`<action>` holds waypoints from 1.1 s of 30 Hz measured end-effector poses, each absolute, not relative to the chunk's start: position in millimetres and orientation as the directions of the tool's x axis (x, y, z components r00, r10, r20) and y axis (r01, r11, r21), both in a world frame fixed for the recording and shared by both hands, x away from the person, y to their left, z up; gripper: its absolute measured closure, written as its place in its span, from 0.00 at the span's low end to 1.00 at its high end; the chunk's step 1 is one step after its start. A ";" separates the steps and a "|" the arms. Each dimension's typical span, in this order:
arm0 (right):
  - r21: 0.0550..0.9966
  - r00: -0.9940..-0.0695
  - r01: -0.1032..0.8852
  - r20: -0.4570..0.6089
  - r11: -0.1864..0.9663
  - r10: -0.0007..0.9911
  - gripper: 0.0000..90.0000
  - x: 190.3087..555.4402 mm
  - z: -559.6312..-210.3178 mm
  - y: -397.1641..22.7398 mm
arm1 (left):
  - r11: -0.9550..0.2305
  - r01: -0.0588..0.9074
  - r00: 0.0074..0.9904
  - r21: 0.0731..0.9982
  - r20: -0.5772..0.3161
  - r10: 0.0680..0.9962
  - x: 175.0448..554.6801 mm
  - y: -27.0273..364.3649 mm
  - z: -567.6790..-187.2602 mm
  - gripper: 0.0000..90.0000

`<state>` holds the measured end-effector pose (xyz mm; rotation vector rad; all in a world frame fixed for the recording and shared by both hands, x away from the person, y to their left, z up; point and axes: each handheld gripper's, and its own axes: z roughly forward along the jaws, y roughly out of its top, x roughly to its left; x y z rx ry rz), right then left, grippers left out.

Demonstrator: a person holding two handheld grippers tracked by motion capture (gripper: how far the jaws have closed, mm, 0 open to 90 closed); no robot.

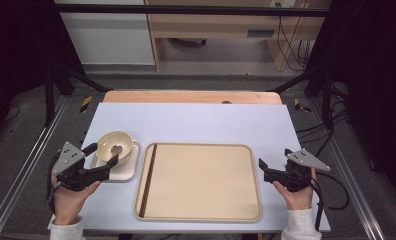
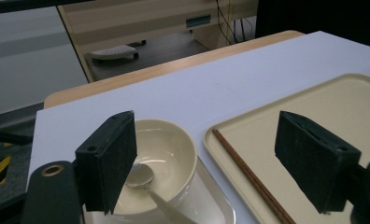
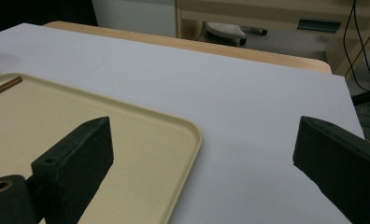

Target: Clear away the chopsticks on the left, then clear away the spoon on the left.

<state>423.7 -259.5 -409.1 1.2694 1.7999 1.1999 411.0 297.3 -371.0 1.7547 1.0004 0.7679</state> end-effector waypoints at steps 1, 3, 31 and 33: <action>0.920 -0.344 0.373 0.015 0.122 0.939 0.06 423.5 -409.2 -259.6 | -0.226 0.292 0.472 0.929 0.065 0.879 410.4 298.8 -371.9 0.23; 0.919 -0.345 0.374 0.011 0.126 0.939 0.06 423.6 -409.3 -259.9 | -0.233 0.291 0.477 0.928 0.070 0.876 409.4 300.1 -373.5 0.21; 0.915 -0.354 0.377 0.002 0.141 0.935 0.06 423.8 -410.9 -257.2 | -0.281 0.397 0.469 0.874 0.070 0.880 418.2 307.7 -426.5 0.21; 0.914 -0.354 0.380 0.002 0.142 0.935 0.06 424.0 -411.4 -256.6 | -0.290 0.391 0.467 0.874 0.083 0.880 419.7 307.6 -428.6 0.24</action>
